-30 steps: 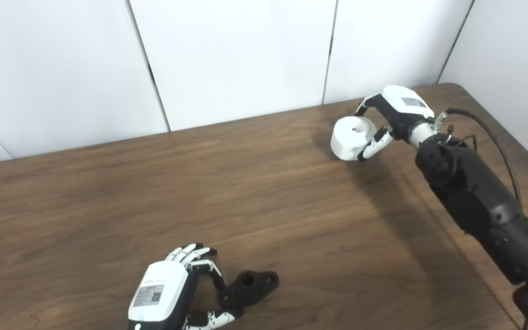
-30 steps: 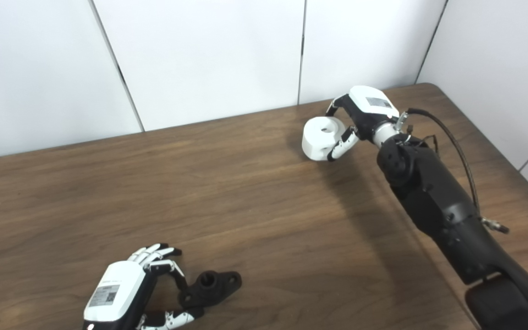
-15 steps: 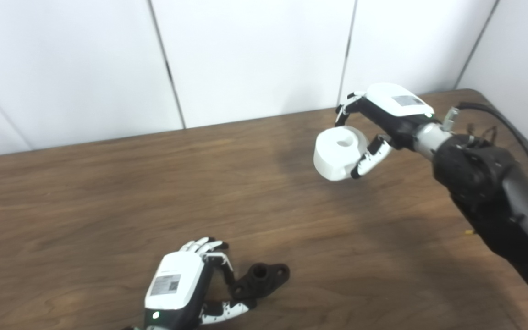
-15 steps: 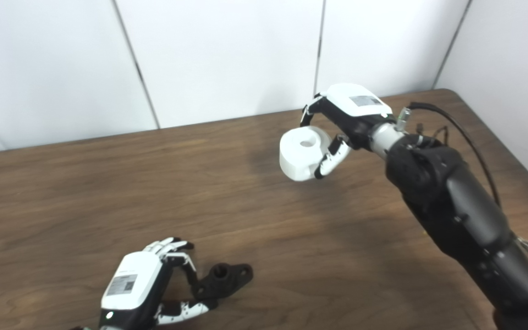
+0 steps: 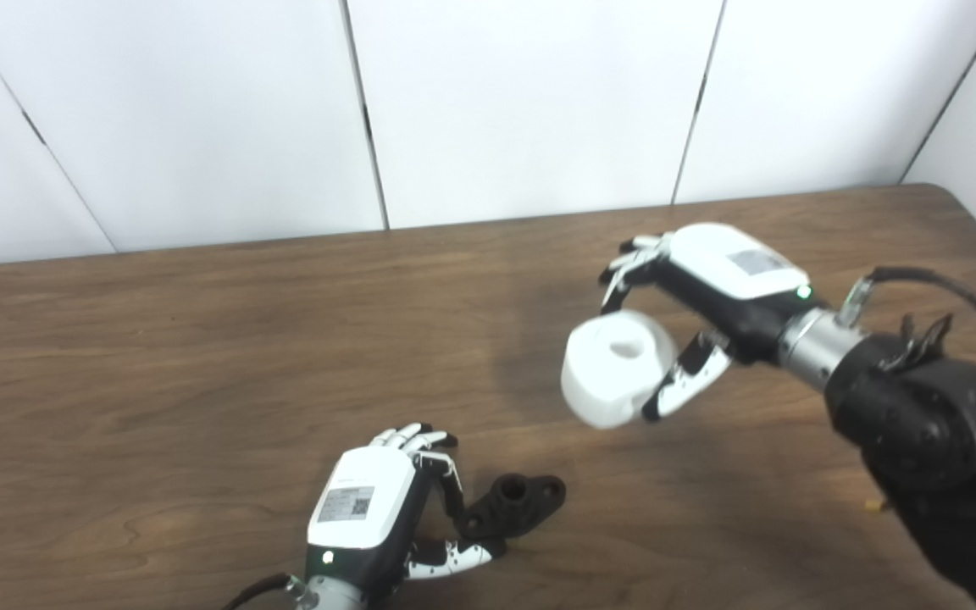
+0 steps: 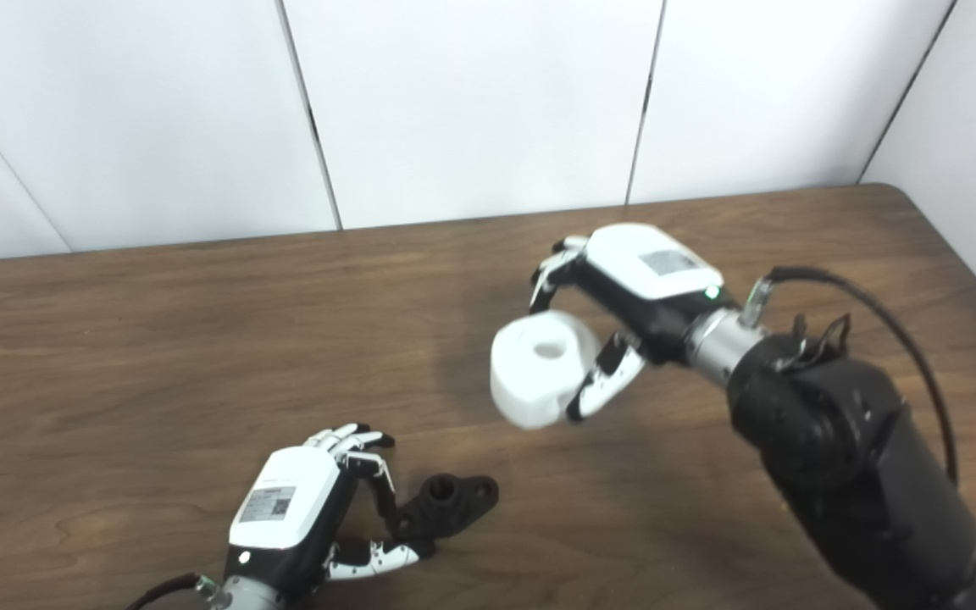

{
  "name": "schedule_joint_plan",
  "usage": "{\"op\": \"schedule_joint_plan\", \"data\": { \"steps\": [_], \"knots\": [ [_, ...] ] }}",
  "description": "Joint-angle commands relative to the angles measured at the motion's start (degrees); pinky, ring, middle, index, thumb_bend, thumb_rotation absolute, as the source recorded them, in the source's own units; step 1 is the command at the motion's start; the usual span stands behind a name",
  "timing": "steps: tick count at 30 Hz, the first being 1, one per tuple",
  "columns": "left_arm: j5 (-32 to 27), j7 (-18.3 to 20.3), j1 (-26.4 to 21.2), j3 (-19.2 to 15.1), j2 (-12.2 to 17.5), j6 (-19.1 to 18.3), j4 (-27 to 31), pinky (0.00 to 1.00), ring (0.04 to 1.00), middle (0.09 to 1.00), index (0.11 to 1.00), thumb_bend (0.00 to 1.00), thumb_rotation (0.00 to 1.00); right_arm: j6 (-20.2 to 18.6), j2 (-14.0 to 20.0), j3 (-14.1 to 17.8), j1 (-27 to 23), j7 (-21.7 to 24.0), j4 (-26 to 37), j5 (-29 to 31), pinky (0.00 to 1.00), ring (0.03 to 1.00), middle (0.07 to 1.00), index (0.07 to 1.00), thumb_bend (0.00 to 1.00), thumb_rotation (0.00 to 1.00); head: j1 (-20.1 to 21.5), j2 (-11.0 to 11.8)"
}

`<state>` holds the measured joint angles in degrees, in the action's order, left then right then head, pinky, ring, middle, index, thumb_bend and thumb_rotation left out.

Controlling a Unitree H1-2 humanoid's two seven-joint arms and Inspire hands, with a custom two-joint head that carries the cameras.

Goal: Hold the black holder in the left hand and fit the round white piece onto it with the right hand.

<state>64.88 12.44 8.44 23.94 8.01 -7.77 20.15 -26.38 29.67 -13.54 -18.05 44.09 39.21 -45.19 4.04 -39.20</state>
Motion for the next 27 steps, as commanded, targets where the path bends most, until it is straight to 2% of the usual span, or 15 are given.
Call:
{"op": "schedule_joint_plan", "data": {
  "steps": [1,9,17,27],
  "knots": [
    [2.7,5.8,1.4,0.6,1.1,-3.5,-5.0,0.88,0.885,0.816,0.493,0.51,0.05,0.4,-0.5,0.3,-0.5,-0.2,2.1,-1.7,0.94,0.92,0.807,0.484,0.52,0.14,0.0,-0.1],
    [2.4,5.9,1.0,0.8,1.1,-4.0,-4.9,0.88,0.886,0.817,0.492,0.51,0.05,1.4,-3.5,-0.7,1.4,0.8,2.3,-3.2,0.94,0.922,0.809,0.484,0.52,0.14,-0.2,-1.7],
    [3.5,6.2,0.5,1.4,0.8,-4.5,-5.4,0.87,0.883,0.813,0.492,0.51,0.05,3.0,-5.6,-1.3,3.3,0.5,2.3,-2.5,0.93,0.925,0.806,0.483,0.52,0.13,-0.4,-2.1],
    [4.0,6.4,-0.1,2.2,1.0,-5.0,-5.8,0.88,0.888,0.821,0.493,0.51,0.05,3.2,-8.0,-2.1,2.6,1.1,2.3,-2.9,0.92,0.936,0.814,0.484,0.52,0.14,-0.7,-2.1]
  ]
}}
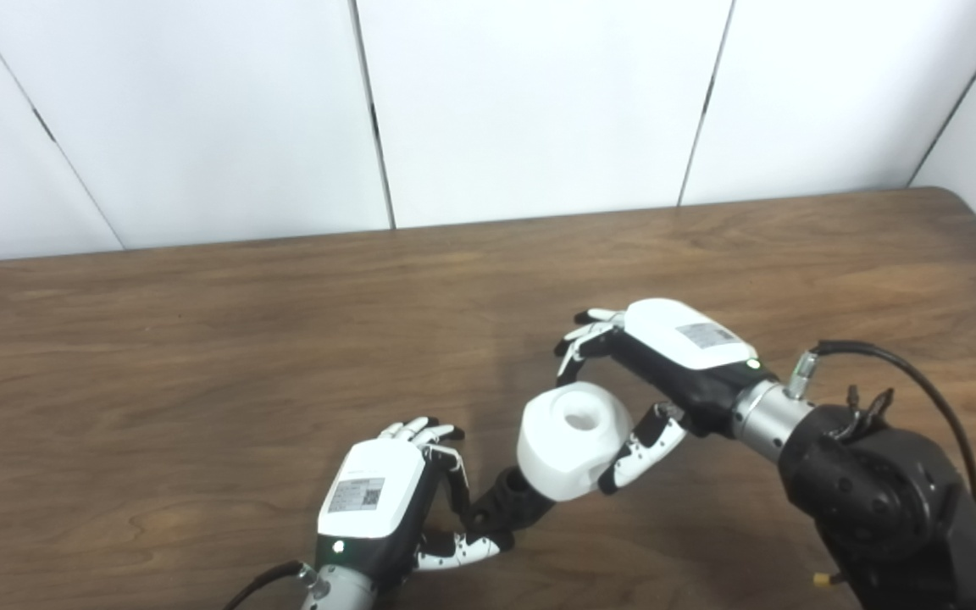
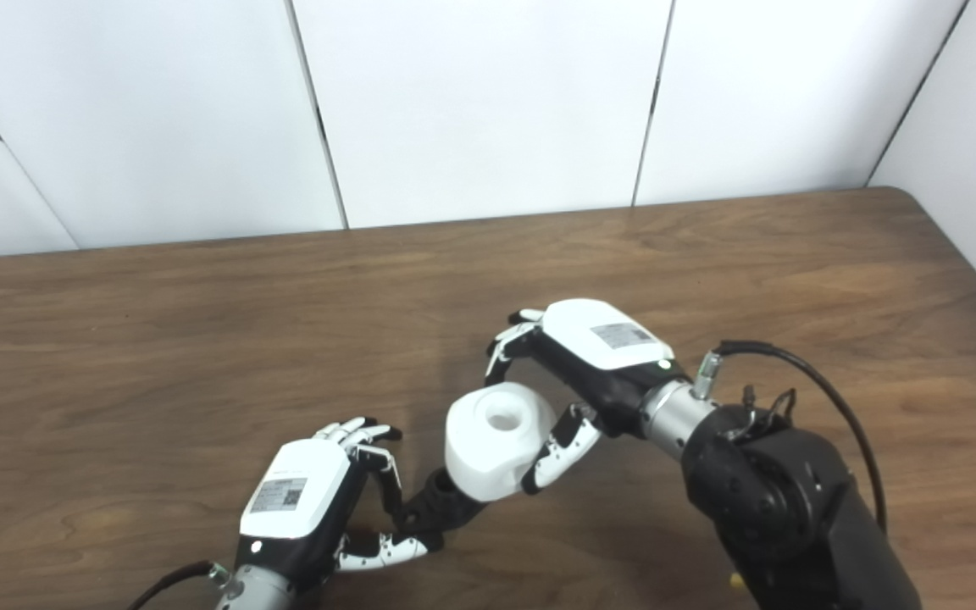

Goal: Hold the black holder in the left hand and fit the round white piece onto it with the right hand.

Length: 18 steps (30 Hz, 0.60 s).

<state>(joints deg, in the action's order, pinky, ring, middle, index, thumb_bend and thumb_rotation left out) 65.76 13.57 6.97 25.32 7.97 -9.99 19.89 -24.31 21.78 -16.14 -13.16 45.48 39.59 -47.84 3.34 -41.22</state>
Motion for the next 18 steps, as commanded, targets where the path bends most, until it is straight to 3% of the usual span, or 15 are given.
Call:
{"op": "schedule_joint_plan", "data": {
  "steps": [1,18],
  "knots": [
    [3.2,5.3,1.3,0.9,1.0,-2.9,-5.6,0.88,0.887,0.82,0.493,0.51,0.05,1.1,-0.4,0.4,-2.4,-0.2,2.0,-0.4,0.92,0.936,0.815,0.484,0.52,0.14,0.0,0.0],
    [2.9,5.2,1.1,1.3,0.8,-3.5,-6.0,0.89,0.886,0.817,0.492,0.51,0.05,0.6,-4.3,-0.1,-4.0,0.8,2.7,-1.3,0.92,0.946,0.818,0.483,0.52,0.14,-0.4,0.0]
  ]
}}
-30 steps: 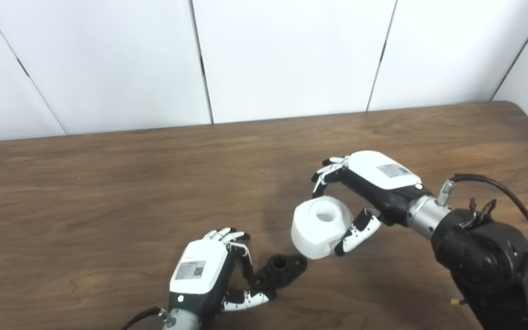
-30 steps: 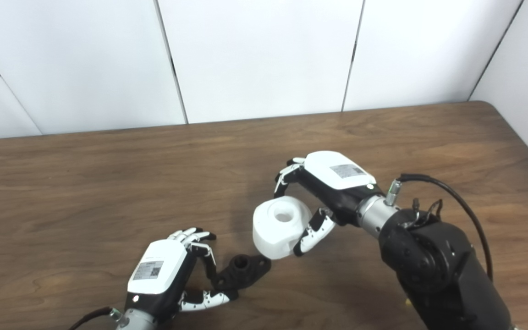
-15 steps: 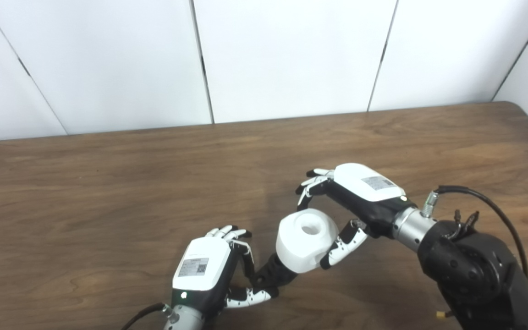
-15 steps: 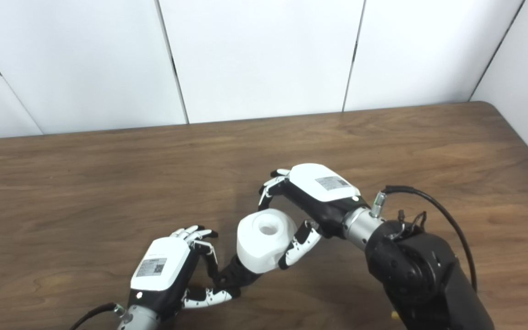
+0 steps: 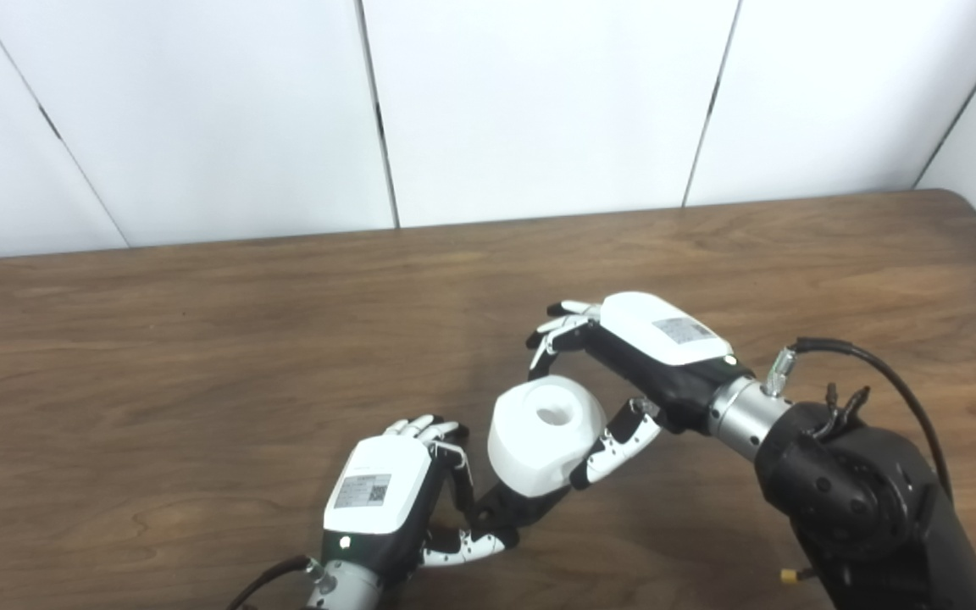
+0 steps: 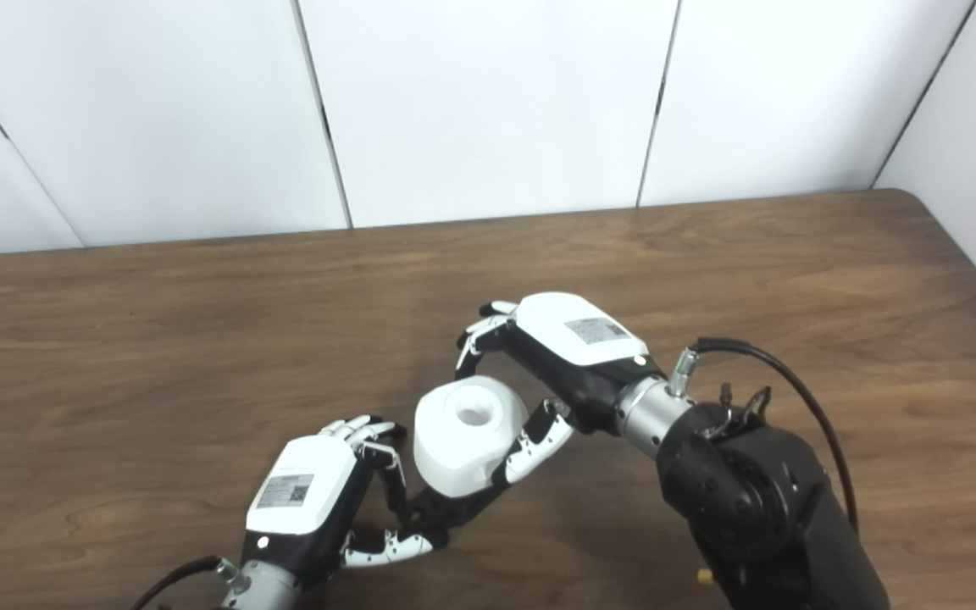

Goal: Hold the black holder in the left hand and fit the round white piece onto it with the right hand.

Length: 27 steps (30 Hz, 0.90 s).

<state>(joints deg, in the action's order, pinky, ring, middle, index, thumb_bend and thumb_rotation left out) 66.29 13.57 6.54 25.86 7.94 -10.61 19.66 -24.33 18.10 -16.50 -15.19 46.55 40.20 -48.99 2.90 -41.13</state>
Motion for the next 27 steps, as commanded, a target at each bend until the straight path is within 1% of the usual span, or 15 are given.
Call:
{"op": "schedule_joint_plan", "data": {
  "steps": [1,10,20,23,27],
  "knots": [
    [2.4,5.4,1.5,0.8,0.8,-3.0,-5.7,0.89,0.889,0.819,0.492,0.51,0.05,0.7,-0.7,0.2,-2.0,-0.2,2.0,-0.2,0.92,0.946,0.819,0.483,0.52,0.14,0.0,-0.1],
    [3.0,6.1,1.3,1.0,0.8,-3.4,-5.4,0.89,0.894,0.825,0.493,0.51,0.05,2.5,-1.1,-1.0,-1.6,-0.7,0.6,-0.9,0.89,0.936,0.81,0.483,0.52,0.14,-0.3,-0.4],
    [2.3,5.4,1.5,0.9,0.4,-3.2,-5.4,0.89,0.89,0.821,0.492,0.51,0.05,4.3,-1.1,-1.8,-0.5,-0.8,-0.8,-2.1,0.88,0.93,0.808,0.482,0.52,0.14,-0.8,-0.6],
    [2.4,5.0,1.5,1.0,0.3,-3.1,-5.4,0.88,0.887,0.817,0.492,0.51,0.05,4.3,-1.2,-2.0,-0.4,-0.6,-0.9,-2.6,0.89,0.93,0.809,0.483,0.52,0.14,-0.9,-0.7],
    [2.8,5.7,1.5,1.1,0.1,-3.5,-5.2,0.89,0.889,0.82,0.493,0.51,0.05,4.4,-1.6,-2.3,-0.2,-0.7,-1.1,-2.8,0.9,0.929,0.809,0.483,0.52,0.14,-1.1,-0.6]
  ]
}}
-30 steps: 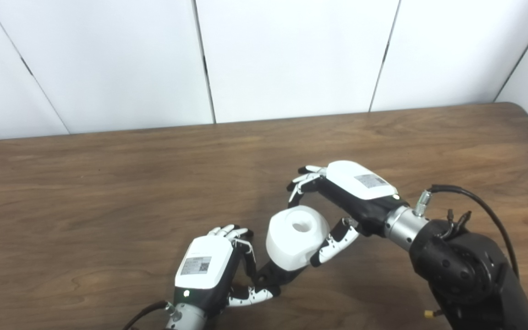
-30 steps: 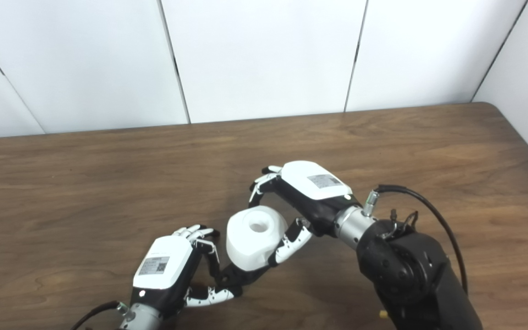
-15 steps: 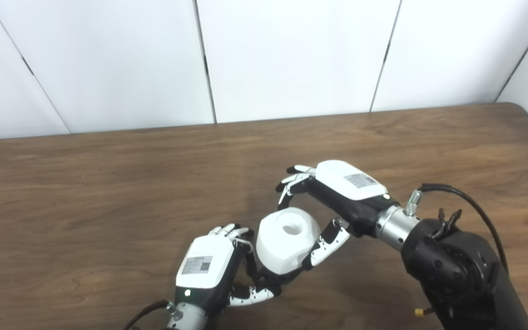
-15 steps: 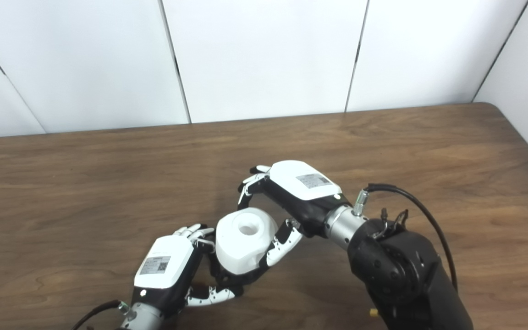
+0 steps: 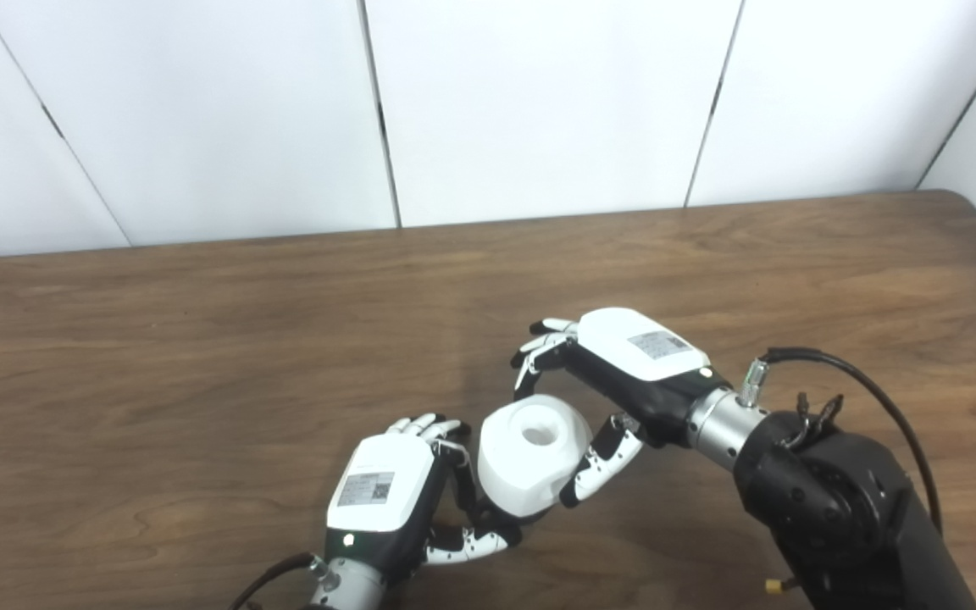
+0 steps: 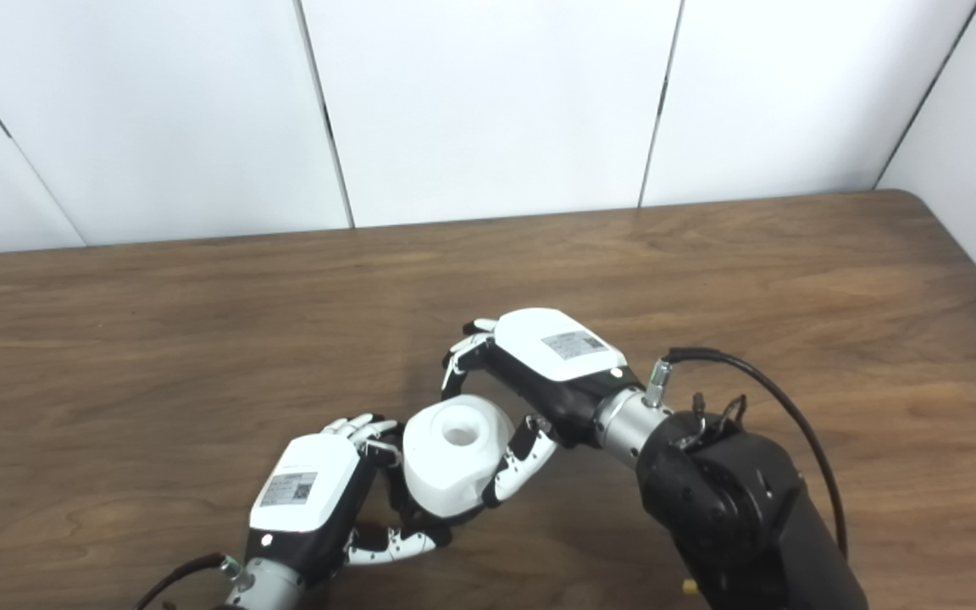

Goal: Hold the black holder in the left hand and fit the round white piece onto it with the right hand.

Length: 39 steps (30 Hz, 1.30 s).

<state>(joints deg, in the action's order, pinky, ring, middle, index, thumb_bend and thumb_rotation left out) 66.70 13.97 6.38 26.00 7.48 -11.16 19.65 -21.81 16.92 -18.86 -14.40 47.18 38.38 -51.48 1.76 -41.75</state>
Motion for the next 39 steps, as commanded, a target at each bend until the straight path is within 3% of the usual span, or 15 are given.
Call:
{"op": "schedule_joint_plan", "data": {
  "steps": [1,39],
  "knots": [
    [2.5,5.5,1.6,1.0,0.5,-3.0,-5.1,0.89,0.892,0.823,0.493,0.51,0.05,2.0,-0.4,0.0,-1.0,-1.4,0.6,-0.3,0.89,0.928,0.81,0.482,0.52,0.14,0.0,0.0],
    [3.3,6.0,1.4,2.2,-1.0,-4.5,-4.9,0.89,0.893,0.828,0.493,0.51,0.05,3.8,-0.7,-0.3,-0.4,-1.4,-1.5,-0.2,0.84,0.944,0.811,0.482,0.52,0.13,-0.7,-0.6]
  ]
}}
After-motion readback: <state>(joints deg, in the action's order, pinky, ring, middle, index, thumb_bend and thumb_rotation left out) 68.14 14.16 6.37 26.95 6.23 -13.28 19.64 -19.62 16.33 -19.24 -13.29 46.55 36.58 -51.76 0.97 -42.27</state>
